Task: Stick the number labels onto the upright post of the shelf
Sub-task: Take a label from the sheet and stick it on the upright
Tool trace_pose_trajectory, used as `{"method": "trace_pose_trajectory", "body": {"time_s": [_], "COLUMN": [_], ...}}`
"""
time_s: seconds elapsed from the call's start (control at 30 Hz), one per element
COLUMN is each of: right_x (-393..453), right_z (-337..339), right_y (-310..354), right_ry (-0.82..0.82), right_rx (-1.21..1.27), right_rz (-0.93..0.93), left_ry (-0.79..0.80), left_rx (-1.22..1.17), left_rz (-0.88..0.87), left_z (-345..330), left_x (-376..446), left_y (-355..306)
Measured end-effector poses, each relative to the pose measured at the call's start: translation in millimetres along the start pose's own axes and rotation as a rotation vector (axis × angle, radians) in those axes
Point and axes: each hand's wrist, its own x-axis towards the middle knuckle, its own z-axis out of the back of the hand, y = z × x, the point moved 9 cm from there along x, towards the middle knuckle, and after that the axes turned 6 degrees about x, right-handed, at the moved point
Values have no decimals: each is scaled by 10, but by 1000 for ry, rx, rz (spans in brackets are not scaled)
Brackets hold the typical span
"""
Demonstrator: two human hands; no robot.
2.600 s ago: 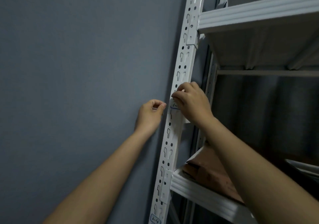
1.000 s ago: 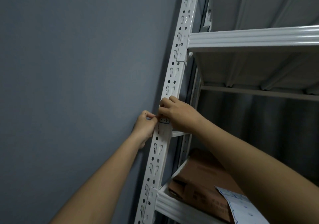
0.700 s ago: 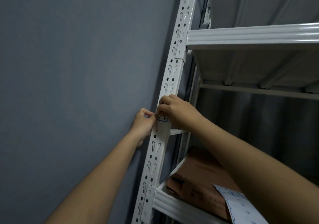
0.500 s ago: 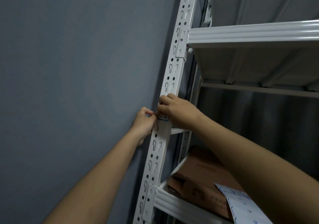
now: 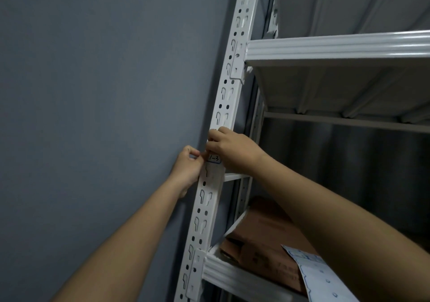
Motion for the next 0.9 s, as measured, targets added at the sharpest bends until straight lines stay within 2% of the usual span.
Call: {"method": "trace_pose_trajectory", "body": {"time_s": [0.33,0.63,0.8,0.9], "right_x": [21,65,28,-19], "right_z": [12,8,181,169], "right_y": [34,46,-170,-190], "right_ry": [58,182,-90,-151], "right_rx": [-48,-65,266,327], "right_rz": [20,113,-77,-87], "left_ry": [6,7,12,21], "left_rx": [7,16,-20,-17], "left_rz": [-8,-4,-1,-4], "left_z": [-1,1,-9,-12], "left_x": [-39,-2,-3,1], "left_y": [-43,13,30,43]}}
